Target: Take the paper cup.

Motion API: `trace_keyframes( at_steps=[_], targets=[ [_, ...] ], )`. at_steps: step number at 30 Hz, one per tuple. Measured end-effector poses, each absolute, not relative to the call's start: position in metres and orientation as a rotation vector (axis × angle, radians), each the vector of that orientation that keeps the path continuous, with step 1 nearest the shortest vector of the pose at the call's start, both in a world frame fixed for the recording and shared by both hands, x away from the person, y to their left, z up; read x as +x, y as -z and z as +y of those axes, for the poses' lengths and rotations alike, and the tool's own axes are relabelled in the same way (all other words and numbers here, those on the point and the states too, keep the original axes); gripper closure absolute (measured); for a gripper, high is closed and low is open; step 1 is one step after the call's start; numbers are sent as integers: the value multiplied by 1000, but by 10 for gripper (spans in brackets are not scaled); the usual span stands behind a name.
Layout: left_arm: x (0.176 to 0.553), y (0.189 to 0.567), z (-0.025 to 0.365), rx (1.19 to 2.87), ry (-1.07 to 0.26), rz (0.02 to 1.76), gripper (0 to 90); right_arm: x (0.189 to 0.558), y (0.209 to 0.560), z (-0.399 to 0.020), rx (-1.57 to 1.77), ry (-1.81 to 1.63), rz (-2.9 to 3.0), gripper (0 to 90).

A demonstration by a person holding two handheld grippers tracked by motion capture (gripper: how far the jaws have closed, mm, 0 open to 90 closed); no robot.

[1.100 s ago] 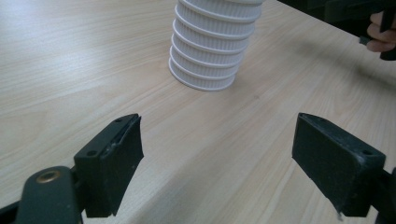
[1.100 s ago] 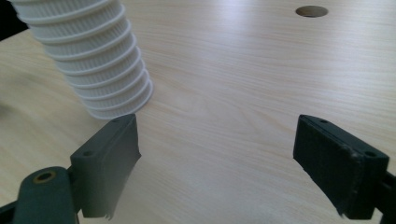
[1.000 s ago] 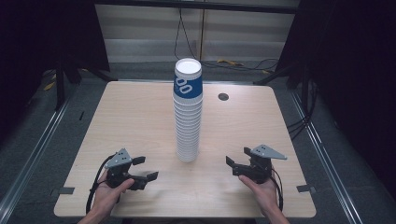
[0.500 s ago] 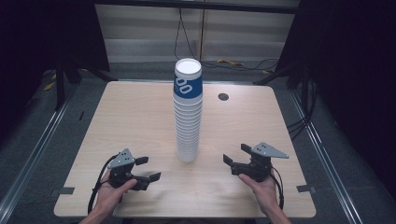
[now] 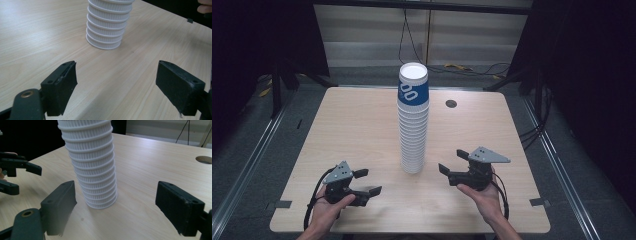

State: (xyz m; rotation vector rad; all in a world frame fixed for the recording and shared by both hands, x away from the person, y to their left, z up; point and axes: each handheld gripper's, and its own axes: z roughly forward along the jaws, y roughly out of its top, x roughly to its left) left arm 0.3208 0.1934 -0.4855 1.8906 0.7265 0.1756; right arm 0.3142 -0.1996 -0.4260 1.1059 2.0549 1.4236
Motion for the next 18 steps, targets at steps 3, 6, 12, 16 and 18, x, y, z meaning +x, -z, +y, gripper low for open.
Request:
trace_keyframes(
  at_steps=[3, 6, 12, 16, 18],
  targets=[
    [323, 486, 193, 1887, -174, 738, 171, 318, 421, -196, 1085, -1437, 2071, 161],
    [323, 487, 193, 1895, -173, 738, 171, 322, 418, -192, 1014, -1426, 2103, 160],
    [322, 485, 193, 1888, -175, 729, 172, 333, 400, -188, 991, -1456, 2130, 143],
    [324, 486, 192, 1895, -182, 743, 172, 338, 378, -189, 978, -1482, 2108, 155],
    [325, 486, 193, 1898, -180, 743, 172, 339, 368, -188, 955, -1493, 2104, 157]
  ],
)
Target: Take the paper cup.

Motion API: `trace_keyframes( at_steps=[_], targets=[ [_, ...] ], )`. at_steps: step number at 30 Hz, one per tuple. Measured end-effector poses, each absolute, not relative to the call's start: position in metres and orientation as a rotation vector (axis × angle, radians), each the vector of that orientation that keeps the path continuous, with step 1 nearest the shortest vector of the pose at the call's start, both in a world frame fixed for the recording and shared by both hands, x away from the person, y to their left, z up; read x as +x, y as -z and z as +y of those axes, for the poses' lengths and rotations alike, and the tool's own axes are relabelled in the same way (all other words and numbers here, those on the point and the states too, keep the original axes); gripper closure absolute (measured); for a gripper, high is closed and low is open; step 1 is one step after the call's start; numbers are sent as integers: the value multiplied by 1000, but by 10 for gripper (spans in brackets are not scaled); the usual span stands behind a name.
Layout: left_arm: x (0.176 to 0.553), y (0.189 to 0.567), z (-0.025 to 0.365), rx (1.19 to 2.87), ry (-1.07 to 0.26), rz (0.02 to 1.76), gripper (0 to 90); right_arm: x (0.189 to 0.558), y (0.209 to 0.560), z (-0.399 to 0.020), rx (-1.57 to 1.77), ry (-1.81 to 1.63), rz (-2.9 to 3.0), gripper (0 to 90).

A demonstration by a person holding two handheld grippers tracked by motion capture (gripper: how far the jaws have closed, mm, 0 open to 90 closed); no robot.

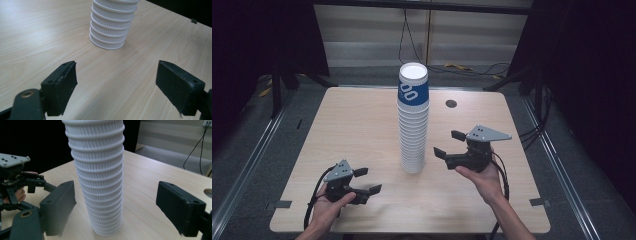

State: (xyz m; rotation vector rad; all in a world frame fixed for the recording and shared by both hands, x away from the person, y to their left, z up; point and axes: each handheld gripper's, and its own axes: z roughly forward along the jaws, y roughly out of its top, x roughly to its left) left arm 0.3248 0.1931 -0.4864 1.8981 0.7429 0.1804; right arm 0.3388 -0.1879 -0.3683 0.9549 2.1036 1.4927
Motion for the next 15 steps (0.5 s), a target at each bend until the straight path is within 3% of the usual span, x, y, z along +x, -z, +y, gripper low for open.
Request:
trace_keyframes(
  at_steps=[15],
  targets=[
    [324, 487, 192, 1894, -175, 744, 172, 346, 321, -182, 844, -1548, 2110, 174]
  ],
)
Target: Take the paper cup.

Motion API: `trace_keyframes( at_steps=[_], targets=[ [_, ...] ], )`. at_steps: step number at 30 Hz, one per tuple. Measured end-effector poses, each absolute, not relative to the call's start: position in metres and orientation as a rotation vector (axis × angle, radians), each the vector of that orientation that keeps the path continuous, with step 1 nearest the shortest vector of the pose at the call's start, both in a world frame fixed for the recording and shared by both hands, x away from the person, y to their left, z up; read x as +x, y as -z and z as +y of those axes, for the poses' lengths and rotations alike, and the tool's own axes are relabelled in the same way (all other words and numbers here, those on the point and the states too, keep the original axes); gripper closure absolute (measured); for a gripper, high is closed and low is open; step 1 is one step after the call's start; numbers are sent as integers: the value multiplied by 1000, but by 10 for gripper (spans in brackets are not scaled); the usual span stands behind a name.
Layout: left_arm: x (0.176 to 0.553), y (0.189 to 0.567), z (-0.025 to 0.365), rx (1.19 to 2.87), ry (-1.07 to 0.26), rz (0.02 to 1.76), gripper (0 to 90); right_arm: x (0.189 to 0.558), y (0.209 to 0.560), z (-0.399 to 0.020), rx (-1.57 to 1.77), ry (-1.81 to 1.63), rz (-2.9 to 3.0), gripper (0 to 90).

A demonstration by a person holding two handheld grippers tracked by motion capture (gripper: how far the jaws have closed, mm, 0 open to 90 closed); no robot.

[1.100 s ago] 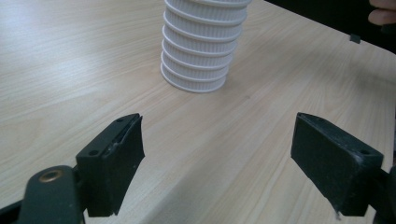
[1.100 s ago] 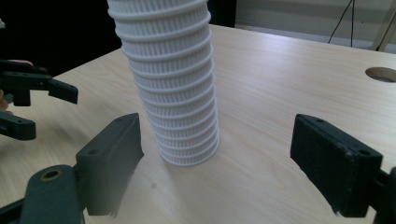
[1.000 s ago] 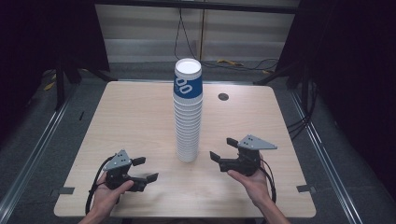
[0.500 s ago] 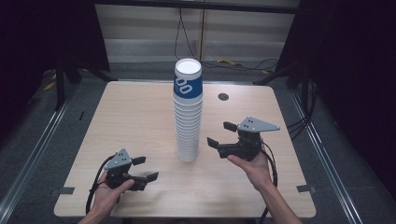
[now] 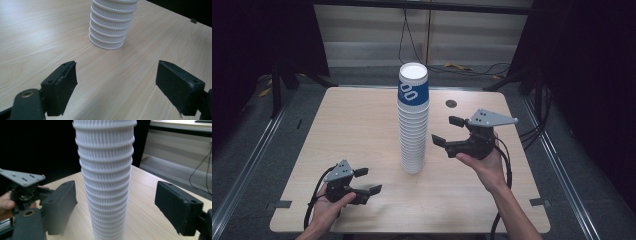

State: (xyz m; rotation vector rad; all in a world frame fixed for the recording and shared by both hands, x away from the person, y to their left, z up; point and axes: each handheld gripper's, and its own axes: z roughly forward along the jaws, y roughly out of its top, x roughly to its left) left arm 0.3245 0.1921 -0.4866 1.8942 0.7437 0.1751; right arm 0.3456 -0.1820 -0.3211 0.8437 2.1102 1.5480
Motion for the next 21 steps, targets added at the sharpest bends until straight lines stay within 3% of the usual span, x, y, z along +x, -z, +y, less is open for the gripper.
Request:
trace_keyframes(
  at_steps=[21],
  targets=[
    [325, 487, 191, 1894, -171, 759, 174, 374, 241, -150, 728, -1590, 2161, 173]
  ],
)
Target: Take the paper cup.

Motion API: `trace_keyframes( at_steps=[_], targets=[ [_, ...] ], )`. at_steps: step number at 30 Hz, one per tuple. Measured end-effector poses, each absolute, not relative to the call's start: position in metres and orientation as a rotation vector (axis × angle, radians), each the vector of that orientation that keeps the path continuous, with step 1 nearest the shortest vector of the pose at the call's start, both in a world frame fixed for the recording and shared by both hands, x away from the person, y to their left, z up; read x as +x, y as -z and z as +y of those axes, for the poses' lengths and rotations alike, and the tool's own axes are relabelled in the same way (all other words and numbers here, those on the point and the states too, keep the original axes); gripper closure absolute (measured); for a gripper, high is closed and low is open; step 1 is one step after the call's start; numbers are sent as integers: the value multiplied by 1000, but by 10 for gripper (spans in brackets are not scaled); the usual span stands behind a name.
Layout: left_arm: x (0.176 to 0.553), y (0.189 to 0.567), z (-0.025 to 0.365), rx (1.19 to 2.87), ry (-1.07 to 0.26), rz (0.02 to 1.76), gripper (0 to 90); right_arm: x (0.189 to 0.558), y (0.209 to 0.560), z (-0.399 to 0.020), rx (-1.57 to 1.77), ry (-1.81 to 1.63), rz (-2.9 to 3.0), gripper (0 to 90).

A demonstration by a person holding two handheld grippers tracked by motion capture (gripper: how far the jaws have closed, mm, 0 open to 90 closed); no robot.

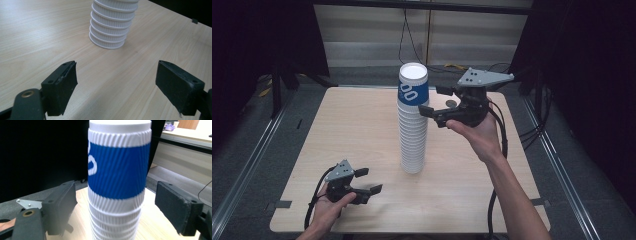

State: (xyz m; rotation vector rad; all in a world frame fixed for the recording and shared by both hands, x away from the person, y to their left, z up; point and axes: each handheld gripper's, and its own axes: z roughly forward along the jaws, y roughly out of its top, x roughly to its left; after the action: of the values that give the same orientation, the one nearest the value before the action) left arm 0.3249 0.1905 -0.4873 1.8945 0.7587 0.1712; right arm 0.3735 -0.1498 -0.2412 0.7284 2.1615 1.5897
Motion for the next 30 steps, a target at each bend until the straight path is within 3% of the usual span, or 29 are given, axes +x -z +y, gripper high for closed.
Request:
trace_keyframes(
  at_steps=[30],
  targets=[
    [324, 487, 192, 1887, -169, 760, 174, 413, 220, -116, 764, -1583, 2276, 206]
  ],
)
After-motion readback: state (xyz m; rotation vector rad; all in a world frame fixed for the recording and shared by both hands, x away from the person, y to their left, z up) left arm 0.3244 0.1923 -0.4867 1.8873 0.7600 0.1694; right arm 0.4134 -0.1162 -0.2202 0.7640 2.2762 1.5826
